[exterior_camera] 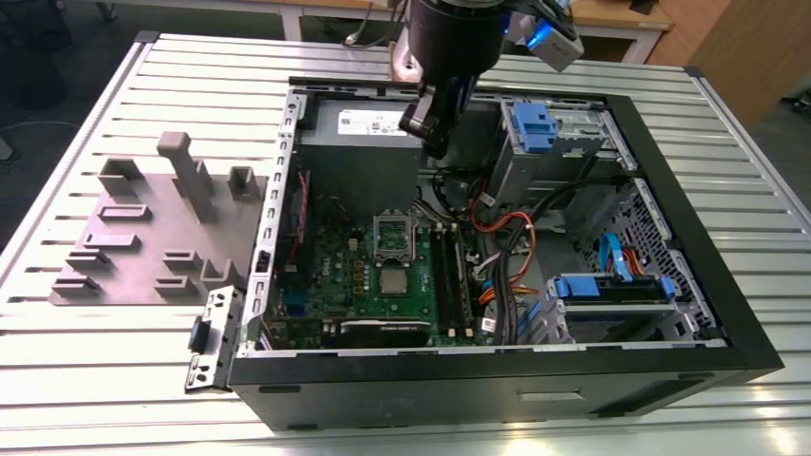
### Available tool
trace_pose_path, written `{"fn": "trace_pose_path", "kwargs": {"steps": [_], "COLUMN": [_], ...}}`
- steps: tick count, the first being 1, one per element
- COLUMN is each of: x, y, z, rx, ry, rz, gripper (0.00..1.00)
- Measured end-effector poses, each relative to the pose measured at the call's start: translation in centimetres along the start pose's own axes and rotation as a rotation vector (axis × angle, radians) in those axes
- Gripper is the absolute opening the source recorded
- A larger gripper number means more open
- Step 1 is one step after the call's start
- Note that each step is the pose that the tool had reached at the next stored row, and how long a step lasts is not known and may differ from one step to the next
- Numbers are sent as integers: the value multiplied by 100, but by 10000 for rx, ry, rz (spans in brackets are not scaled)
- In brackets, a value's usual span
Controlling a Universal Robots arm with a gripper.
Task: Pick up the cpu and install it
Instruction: 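Close the cpu cover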
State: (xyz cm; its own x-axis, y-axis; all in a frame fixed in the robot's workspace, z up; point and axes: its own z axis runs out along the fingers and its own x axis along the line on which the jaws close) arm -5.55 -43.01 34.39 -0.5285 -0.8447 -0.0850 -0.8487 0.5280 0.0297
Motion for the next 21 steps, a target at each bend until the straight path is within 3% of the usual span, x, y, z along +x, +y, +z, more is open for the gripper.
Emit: {"fn": "trace_pose_path", "kwargs": {"steps": [14,15,16,17,21], "x": [-5,-6,-5,-5,-5], "y": [2,2,3,2,1], "z": [-58,-57,-59,-58,-57], "rx": [15,45,139,207,217], "ry": [25,69,225,334,351], "rz": [0,-1,-3,-7,-9], "gripper": [11,11,11,11,11]}}
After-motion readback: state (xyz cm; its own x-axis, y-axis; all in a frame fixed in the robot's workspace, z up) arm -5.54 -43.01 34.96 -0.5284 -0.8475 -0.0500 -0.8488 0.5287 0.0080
